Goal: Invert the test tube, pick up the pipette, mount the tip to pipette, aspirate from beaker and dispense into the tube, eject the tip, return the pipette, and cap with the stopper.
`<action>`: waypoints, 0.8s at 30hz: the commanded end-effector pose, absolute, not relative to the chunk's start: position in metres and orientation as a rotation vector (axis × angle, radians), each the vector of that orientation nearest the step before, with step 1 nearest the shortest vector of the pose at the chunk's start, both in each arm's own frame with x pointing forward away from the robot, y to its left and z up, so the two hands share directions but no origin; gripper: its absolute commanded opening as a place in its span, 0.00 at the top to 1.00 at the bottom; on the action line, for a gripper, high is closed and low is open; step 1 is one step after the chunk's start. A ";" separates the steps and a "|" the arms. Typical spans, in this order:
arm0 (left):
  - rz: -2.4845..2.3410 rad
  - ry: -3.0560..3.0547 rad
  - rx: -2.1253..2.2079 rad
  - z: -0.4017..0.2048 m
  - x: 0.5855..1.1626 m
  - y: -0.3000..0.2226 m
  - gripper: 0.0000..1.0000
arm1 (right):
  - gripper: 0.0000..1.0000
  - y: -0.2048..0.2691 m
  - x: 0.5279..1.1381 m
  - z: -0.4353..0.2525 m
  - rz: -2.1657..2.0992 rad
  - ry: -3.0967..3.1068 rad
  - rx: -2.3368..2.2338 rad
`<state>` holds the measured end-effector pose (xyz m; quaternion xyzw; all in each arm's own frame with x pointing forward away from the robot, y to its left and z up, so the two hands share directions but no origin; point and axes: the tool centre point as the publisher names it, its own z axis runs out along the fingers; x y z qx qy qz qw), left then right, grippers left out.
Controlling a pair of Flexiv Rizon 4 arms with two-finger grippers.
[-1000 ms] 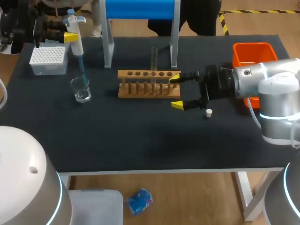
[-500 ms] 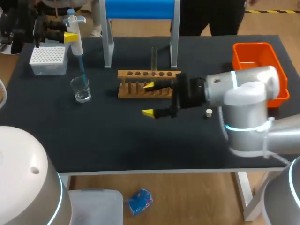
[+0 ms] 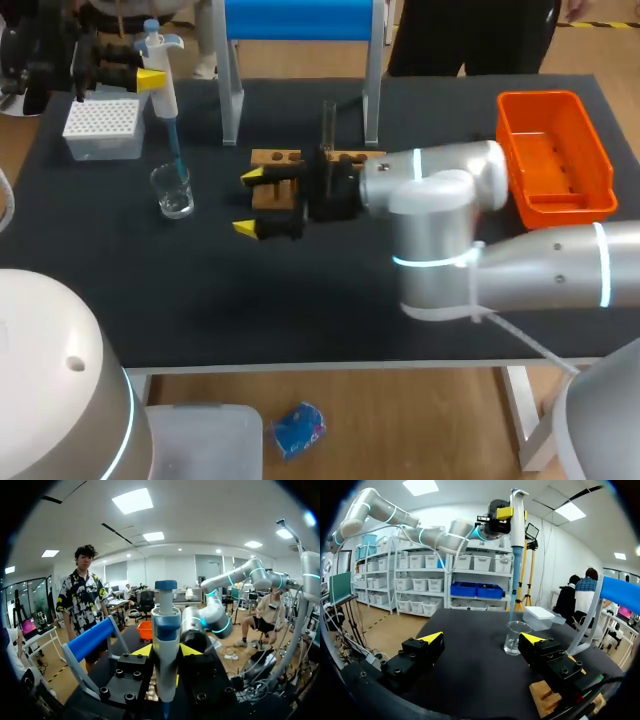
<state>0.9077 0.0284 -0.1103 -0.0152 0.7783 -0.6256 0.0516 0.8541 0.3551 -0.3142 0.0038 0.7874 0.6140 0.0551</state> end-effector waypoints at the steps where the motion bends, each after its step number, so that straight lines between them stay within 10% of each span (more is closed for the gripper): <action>1: -1.903 2.366 -0.045 -0.111 0.908 0.029 1.00 | 0.00 0.430 0.864 -0.328 1.827 2.398 0.050; 24: -1.903 2.366 -0.045 -0.111 0.908 0.029 1.00 | 0.00 0.416 0.868 -0.337 1.849 2.385 0.022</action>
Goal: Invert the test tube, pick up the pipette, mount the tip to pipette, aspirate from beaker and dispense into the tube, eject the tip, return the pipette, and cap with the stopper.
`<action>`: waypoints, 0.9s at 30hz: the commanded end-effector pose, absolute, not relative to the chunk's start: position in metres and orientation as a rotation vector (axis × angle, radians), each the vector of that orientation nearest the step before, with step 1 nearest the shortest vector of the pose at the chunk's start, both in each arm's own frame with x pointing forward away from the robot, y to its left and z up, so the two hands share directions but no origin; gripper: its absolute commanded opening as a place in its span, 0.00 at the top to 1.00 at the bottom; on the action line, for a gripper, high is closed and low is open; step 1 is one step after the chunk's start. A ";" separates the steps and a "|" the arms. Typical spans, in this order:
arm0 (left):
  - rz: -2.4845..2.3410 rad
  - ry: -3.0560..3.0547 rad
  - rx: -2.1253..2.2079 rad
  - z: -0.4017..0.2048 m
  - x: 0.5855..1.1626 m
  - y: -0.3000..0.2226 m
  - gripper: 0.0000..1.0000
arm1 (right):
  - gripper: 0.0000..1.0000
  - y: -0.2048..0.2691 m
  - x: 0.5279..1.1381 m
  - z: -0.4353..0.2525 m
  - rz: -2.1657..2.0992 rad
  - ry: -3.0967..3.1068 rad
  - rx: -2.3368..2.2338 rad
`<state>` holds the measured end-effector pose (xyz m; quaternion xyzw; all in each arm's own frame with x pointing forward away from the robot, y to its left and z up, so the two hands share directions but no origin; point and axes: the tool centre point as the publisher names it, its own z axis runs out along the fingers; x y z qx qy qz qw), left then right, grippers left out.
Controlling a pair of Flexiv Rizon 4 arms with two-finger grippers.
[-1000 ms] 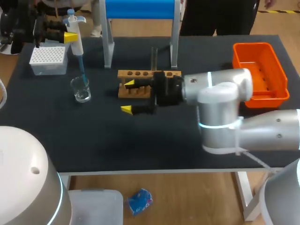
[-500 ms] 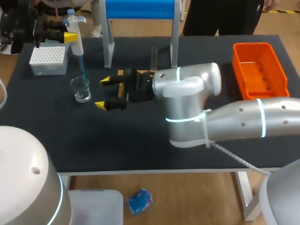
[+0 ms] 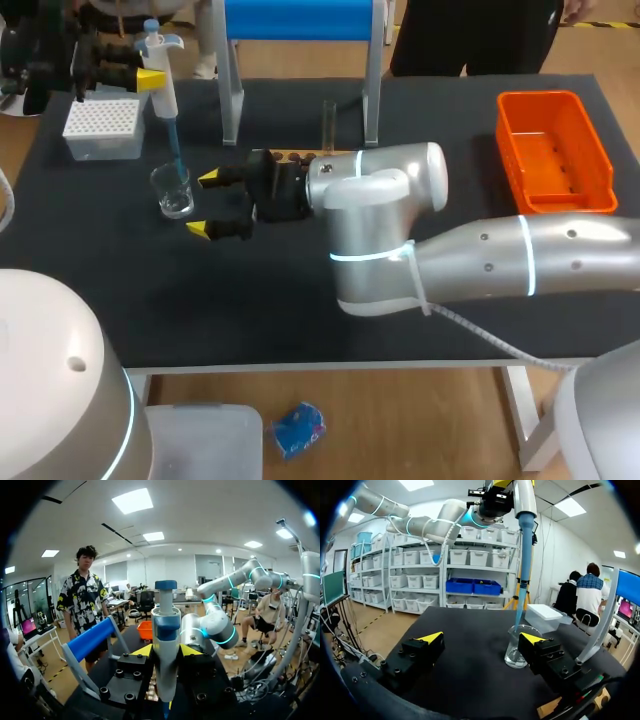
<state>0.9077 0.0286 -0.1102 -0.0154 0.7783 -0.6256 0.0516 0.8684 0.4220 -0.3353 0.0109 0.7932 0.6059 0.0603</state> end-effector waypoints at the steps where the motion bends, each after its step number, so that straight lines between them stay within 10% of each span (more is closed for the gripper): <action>1: -1.903 2.366 -0.045 -0.111 0.908 0.029 1.00 | 0.00 0.414 0.868 -0.337 1.850 2.385 0.020; 27: -1.903 2.366 -0.045 -0.111 0.908 0.029 1.00 | 0.00 0.379 0.881 -0.340 1.878 2.359 0.001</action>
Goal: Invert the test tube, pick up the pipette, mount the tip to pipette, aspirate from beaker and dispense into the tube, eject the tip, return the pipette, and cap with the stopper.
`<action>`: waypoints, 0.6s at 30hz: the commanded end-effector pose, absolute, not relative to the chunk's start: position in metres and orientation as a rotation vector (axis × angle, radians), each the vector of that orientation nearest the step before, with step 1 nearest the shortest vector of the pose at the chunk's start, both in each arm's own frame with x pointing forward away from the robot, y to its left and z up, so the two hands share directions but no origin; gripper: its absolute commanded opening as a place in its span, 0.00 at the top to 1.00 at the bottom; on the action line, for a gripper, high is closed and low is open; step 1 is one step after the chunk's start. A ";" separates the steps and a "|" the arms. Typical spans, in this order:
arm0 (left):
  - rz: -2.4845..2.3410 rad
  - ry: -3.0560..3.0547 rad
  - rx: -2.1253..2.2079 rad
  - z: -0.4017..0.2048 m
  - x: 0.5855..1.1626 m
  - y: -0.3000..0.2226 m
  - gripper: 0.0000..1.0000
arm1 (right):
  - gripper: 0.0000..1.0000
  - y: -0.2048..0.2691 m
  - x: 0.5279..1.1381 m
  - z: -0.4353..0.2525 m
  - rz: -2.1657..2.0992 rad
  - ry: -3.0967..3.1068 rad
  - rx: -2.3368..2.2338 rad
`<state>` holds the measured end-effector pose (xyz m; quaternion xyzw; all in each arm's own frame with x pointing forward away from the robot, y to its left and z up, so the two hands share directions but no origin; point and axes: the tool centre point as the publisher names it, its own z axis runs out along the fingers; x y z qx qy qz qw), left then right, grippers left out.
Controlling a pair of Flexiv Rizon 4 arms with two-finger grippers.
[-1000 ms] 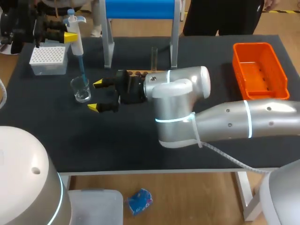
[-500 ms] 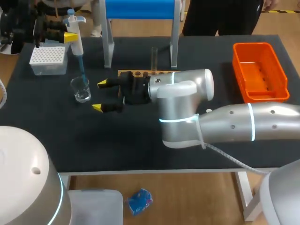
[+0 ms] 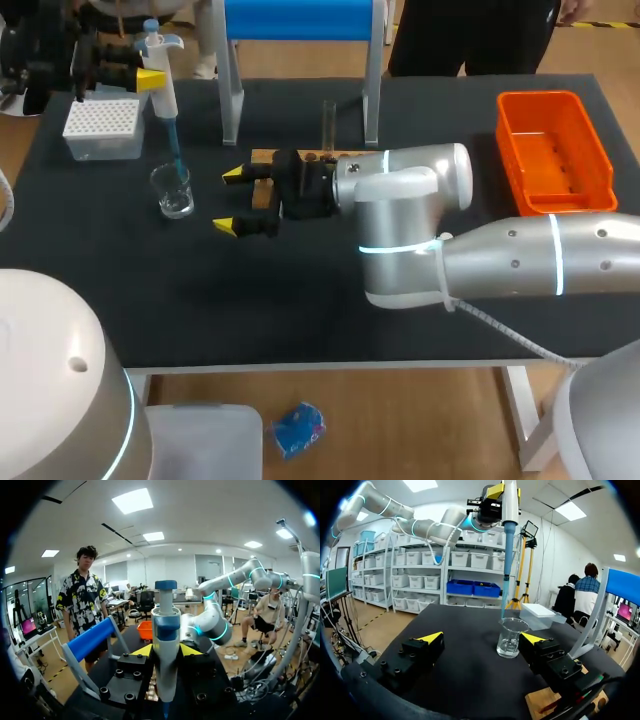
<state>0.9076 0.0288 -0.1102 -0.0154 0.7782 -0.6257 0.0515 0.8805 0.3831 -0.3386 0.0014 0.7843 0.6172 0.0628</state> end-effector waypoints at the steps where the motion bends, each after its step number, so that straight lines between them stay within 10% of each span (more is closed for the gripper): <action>1: -1.903 2.366 -0.045 -0.111 0.908 0.029 1.00 | 0.00 0.379 0.881 -0.340 1.878 2.359 0.001; 18: -1.904 2.368 -0.042 -0.113 0.911 0.029 1.00 | 0.00 0.379 0.881 -0.340 1.878 2.359 0.001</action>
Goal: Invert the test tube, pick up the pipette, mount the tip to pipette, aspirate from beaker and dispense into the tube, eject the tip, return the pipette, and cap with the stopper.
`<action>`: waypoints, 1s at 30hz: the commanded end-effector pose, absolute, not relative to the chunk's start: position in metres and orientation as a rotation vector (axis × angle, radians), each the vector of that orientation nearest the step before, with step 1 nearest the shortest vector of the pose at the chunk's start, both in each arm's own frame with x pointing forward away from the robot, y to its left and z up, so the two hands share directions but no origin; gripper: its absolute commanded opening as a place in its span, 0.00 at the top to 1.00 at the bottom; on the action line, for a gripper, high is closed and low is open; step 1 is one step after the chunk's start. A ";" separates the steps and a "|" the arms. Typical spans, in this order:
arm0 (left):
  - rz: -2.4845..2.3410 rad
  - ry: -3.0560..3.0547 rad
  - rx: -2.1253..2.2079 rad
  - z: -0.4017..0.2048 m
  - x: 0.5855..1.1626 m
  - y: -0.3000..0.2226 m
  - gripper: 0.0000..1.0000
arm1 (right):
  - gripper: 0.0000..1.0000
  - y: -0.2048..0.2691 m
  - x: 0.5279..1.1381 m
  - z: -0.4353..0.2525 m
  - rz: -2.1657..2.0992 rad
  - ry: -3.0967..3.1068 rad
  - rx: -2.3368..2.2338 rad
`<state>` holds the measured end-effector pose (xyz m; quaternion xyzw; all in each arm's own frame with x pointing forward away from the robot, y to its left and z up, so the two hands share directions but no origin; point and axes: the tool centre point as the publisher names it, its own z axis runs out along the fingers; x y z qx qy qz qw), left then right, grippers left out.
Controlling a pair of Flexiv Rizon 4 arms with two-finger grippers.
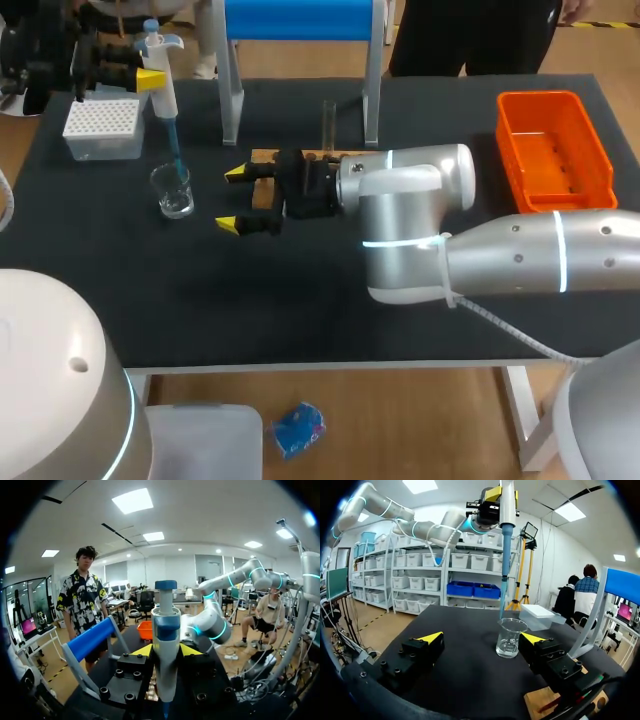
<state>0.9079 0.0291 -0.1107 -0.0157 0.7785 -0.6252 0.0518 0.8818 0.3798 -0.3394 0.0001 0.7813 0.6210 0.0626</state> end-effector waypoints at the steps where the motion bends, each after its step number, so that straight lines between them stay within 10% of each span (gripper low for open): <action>1: -1.904 2.369 -0.040 -0.114 0.912 0.029 1.00 | 0.00 0.379 0.881 -0.340 1.878 2.359 0.001; 30: -1.942 2.336 -0.058 -0.147 0.935 0.052 1.00 | 0.00 0.379 0.881 -0.340 1.878 2.359 0.001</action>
